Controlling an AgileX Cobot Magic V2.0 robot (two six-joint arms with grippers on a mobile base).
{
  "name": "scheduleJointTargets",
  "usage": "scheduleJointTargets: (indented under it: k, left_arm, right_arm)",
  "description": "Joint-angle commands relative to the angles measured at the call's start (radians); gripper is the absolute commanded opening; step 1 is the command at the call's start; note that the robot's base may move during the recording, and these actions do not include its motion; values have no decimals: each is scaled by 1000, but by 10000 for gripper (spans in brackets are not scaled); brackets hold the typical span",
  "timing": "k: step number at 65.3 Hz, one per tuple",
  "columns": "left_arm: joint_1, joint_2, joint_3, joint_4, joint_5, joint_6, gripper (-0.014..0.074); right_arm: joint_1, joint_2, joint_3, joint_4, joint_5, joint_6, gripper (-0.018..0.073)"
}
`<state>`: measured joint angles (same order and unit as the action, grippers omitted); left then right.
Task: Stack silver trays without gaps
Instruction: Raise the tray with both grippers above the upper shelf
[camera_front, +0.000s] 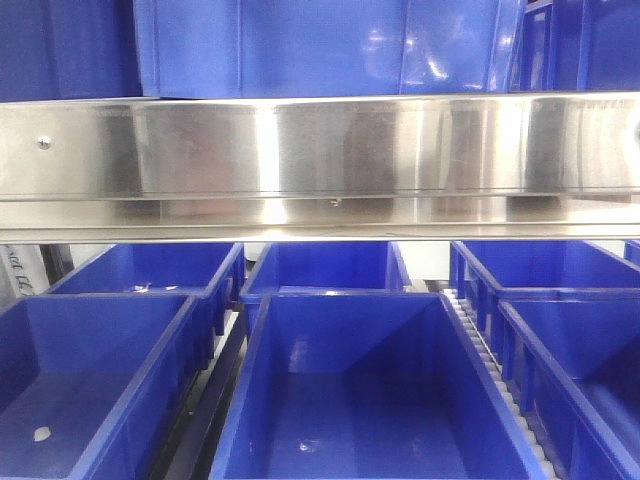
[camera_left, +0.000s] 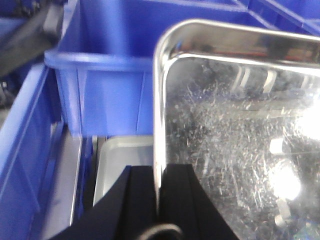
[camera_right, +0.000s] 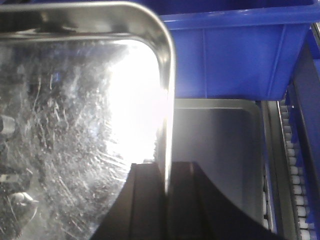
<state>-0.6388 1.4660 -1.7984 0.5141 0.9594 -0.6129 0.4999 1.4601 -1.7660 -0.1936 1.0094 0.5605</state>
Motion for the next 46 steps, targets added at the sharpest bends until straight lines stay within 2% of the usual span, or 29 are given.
scheduleJointTargets:
  k: [1,16,25,31,34,46]
  left_arm:
    - [-1,23,-10,-51,-28,6,-16]
    - [89,151,-10,-254,-18,96,-16]
    - [153,248,-10,-341,-24,130,-16]
    - [184,310,-10,-417,-32,199,-16]
    - [187,334,-10,-437,-32,220,-16]
    - [187,407,-10,-437,-34,221,-16]
  right_arm:
    - [-14,26,-9,5,-56,-13,-67]
    - [-51,128,-9,5,-49,-13,-67]
    - [-71,201,-9,5,-55,-13,-67]
    - [-88,259,-9,5,-55,-13,-67]
    - [-93,284,-9,8,-55,-13,-67]
    - [-93,361,-9,12,-58,-13,-67]
